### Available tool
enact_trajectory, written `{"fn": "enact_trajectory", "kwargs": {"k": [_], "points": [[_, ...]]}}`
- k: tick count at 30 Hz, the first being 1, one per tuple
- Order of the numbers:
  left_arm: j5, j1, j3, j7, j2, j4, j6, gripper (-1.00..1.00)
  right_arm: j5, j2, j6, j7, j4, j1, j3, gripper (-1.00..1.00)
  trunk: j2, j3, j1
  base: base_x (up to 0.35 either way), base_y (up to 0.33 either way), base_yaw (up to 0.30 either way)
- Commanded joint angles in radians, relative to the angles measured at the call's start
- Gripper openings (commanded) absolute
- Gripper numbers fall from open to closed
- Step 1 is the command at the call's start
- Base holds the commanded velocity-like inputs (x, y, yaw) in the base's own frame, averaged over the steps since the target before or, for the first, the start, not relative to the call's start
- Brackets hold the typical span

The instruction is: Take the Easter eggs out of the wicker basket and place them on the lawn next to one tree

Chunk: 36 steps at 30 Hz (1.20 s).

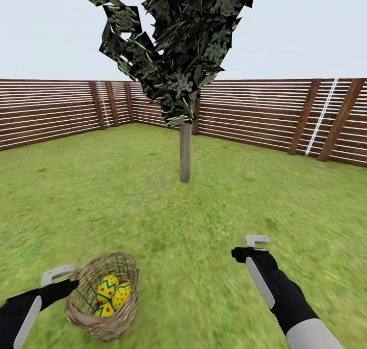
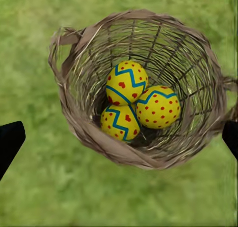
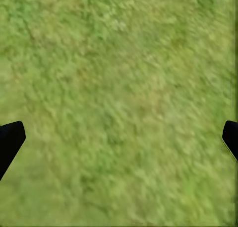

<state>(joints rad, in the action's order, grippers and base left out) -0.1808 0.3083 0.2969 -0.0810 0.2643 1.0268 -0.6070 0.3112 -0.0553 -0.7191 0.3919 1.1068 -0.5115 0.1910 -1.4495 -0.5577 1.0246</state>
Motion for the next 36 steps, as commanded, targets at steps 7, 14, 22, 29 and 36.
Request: {"fn": "enact_trajectory", "kwargs": {"k": [7,14,22,29,36], "points": [[-0.005,0.001,0.004,-0.004,-0.009,0.008,-0.007,1.00,0.011,-0.001,-0.002,0.010,0.001,-0.001,0.003,1.00,-0.001,-0.001,0.000,0.122,-0.135,0.000],[-0.005,0.001,0.010,-0.002,-0.007,0.002,-0.007,1.00,0.010,-0.001,-0.002,0.011,0.001,-0.001,0.003,1.00,-0.001,-0.001,0.000,0.255,0.139,0.000],[-0.002,0.001,0.008,-0.003,-0.004,0.008,-0.006,1.00,0.009,0.001,-0.001,0.011,-0.003,-0.001,0.004,1.00,-0.001,-0.001,0.000,0.187,0.133,0.000],[0.000,0.001,0.004,-0.003,-0.006,0.006,-0.006,1.00,0.009,0.000,0.002,0.011,-0.021,-0.001,0.004,1.00,-0.001,-0.001,0.000,0.012,0.007,0.000],[-0.002,0.001,0.006,-0.003,-0.009,0.002,-0.004,1.00,0.009,0.000,0.003,0.012,-0.022,-0.001,0.004,1.00,-0.001,-0.001,0.000,0.000,0.000,0.000]]}}
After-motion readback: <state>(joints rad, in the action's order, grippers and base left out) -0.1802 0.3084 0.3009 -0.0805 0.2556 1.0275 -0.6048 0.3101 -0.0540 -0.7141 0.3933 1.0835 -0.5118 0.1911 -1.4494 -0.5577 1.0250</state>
